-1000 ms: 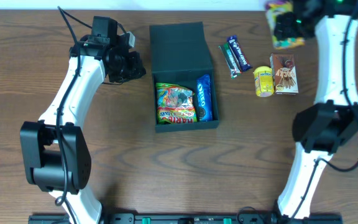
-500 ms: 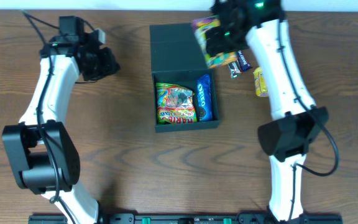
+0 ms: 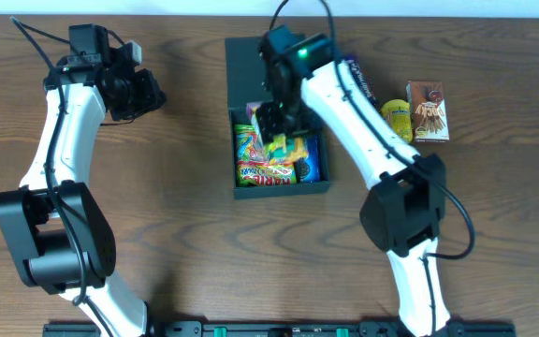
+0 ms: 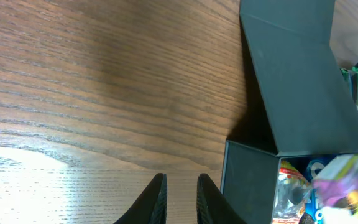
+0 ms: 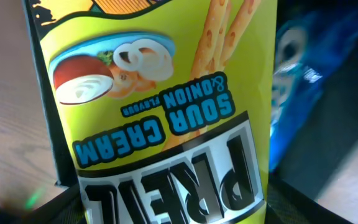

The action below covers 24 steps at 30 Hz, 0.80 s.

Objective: Pack container
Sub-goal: 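Carry the Pretz box with the right gripper into the box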

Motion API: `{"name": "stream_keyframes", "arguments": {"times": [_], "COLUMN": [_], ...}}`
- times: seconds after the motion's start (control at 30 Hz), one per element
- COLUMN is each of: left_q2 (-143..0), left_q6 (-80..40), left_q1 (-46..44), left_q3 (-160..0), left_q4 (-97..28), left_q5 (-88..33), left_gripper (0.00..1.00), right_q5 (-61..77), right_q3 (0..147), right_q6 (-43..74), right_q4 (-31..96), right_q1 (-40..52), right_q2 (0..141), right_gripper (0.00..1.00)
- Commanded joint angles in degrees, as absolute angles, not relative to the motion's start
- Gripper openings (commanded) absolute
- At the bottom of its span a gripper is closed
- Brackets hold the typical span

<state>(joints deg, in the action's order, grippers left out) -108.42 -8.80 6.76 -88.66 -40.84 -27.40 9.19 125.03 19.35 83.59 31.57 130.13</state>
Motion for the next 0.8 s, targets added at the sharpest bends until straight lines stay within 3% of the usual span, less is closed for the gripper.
{"name": "stream_keyframes", "arguments": {"times": [0.0, 0.2, 0.33, 0.6, 0.63, 0.67, 0.7, 0.73, 0.77], "left_q2": [-106.7, -106.7, -106.7, -106.7, -106.7, -106.7, -106.7, -106.7, -106.7], "left_q6": [-7.7, -7.4, -6.7, -6.2, -6.2, -6.2, -6.2, -6.2, -6.2], "left_q1": [7.2, 7.2, 7.2, 7.2, 7.2, 7.2, 7.1, 7.1, 7.1], "left_q3": [-89.5, -89.5, -89.5, -89.5, -89.5, -89.5, -89.5, -89.5, -89.5], "left_q4": [-40.9, -41.8, -42.5, -43.5, -43.6, -43.8, -44.0, -44.3, -44.7], "left_q5": [-26.8, -26.8, -26.9, -26.9, -26.9, -26.9, -26.9, -26.9, -26.9], "left_gripper": [0.18, 0.18, 0.18, 0.18, 0.18, 0.18, 0.18, 0.18, 0.18], "right_q5": [9.7, 9.4, 8.8, 8.8, 8.8, 8.8, 8.8, 8.8, 8.8], "right_q3": [124.2, 123.6, 123.6, 123.7, 123.7, 123.7, 123.7, 123.7, 123.7], "right_q6": [23.6, 27.4, 28.1, 27.7, 27.2, 26.7, 26.0, 25.4, 25.2], "right_q4": [83.5, 82.1, 81.2, 81.3, 81.5, 81.9, 82.3, 82.8, 83.2], "right_q1": [33.6, 35.6, 36.4, 35.5, 35.1, 34.8, 34.3, 33.8, 33.2], "right_q2": [129.8, 129.8, 129.8, 129.6, 129.6, 129.3, 129.2, 128.9, 128.8], "right_gripper": [0.71, 0.72, 0.99, 0.97, 0.89, 0.73, 0.40, 0.17, 0.02]}}
